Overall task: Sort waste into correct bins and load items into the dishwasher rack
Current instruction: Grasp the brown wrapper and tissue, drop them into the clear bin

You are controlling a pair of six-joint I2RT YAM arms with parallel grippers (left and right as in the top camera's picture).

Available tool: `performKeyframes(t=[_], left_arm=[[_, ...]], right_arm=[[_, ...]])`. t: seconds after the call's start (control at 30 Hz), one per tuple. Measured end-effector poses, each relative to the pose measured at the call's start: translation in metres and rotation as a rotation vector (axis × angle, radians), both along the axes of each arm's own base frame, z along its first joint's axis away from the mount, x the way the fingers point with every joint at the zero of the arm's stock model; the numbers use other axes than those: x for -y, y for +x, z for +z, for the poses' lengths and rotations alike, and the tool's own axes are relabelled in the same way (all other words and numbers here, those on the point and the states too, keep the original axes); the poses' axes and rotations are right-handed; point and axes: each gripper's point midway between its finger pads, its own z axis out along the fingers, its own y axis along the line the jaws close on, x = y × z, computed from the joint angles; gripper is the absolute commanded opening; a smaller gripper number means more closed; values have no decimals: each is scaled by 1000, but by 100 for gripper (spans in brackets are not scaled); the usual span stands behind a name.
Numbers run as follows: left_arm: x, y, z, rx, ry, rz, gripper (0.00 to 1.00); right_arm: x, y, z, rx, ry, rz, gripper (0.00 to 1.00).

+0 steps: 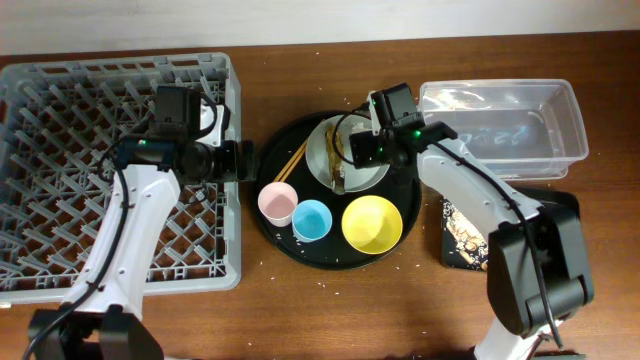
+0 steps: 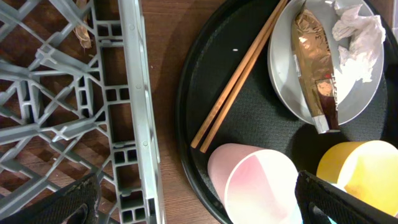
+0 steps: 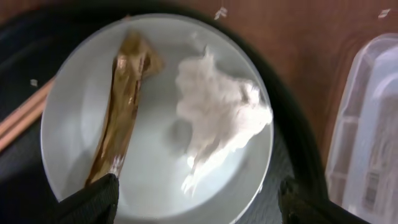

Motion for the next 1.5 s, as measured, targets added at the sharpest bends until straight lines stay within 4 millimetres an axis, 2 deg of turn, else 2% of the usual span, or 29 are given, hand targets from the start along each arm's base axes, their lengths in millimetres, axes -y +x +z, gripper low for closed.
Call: performKeyframes(t=[0.1, 0.13, 0.2, 0.27, 0.3, 0.37, 0.43, 0.53, 0.57, 0.63, 0.67, 0.7, 0.73, 0.77, 0.8, 0.83, 0.87, 0.93, 1.0, 1.03, 1.07, 1.17, 1.2, 1.23, 1.27, 1.33, 1.4, 1.43, 1.5], left_arm=[[0, 0, 0, 0, 0, 0, 99], [0, 0, 0, 0, 0, 0, 99], [0, 0, 0, -1, 0, 0, 99], [0, 0, 0, 0, 0, 0, 99], [0, 0, 0, 0, 0, 0, 99], [0, 0, 0, 0, 0, 0, 99], [0, 0, 0, -1, 0, 0, 99], [0, 0, 0, 0, 0, 0, 99], [0, 0, 0, 2, 0, 0, 99], [0, 0, 0, 1, 0, 0, 99], [0, 0, 0, 1, 0, 0, 99], [0, 0, 0, 1, 0, 0, 99], [0, 0, 0, 1, 0, 0, 99], [0, 0, 0, 1, 0, 0, 99], [0, 0, 0, 1, 0, 0, 99], [0, 0, 0, 1, 0, 0, 99], [0, 0, 0, 1, 0, 0, 99], [0, 0, 0, 2, -1, 0, 99], [0, 0, 0, 1, 0, 0, 99], [0, 0, 0, 2, 0, 0, 99], [0, 0, 0, 1, 0, 0, 99], [0, 0, 0, 2, 0, 0, 99], [0, 0, 0, 1, 0, 0, 99], [0, 0, 0, 0, 0, 0, 99], [0, 0, 0, 2, -1, 0, 99], [0, 1, 0, 3, 0, 0, 99], [0, 0, 0, 2, -1, 0, 99], [0, 0, 0, 2, -1, 0, 99], [0, 0, 0, 1, 0, 0, 99]], right_arm=[[-1, 8, -1, 28, 0, -6, 74], [-1, 11, -8, 25, -4, -8, 68], [-2, 14, -42, -17, -22, -7, 53], [0, 12, -68, -60, -41, -7, 24], [0, 12, -71, -65, -47, -4, 4], [4, 10, -73, -80, -53, -10, 4], [22, -2, -69, -150, -60, -55, 4], [43, 2, 19, -19, 34, -99, 4], [53, 3, 76, 99, 80, -114, 4], [77, 0, 143, 245, 121, -157, 4], [89, -3, 142, 229, 117, -198, 11], [116, -5, 131, 189, 88, -288, 37], [142, -2, 119, 163, 63, -380, 69], [175, -1, 93, 99, 34, -483, 73], [186, -1, 75, 53, 22, -512, 73], [186, -4, 66, 18, 25, -514, 72], [176, -6, 64, -3, 62, -477, 72], [146, -6, 78, 6, 173, -378, 72], [85, -17, 97, 0, 281, -210, 73], [38, -30, 100, -26, 312, -90, 74], [-4, -46, 95, -69, 331, 15, 76], [-58, -51, 55, -132, 294, 97, 81], [-68, -50, 39, -153, 280, 103, 81], [-82, -47, 14, -182, 270, 102, 80], [-87, -45, -6, -205, 258, 90, 72], [-90, -39, -30, -222, 249, 74, 31], [-87, -43, -56, -280, 224, 54, 5], [-86, -45, -60, -292, 220, 49, 4], [-82, -43, -52, -284, 226, 37, 4]])
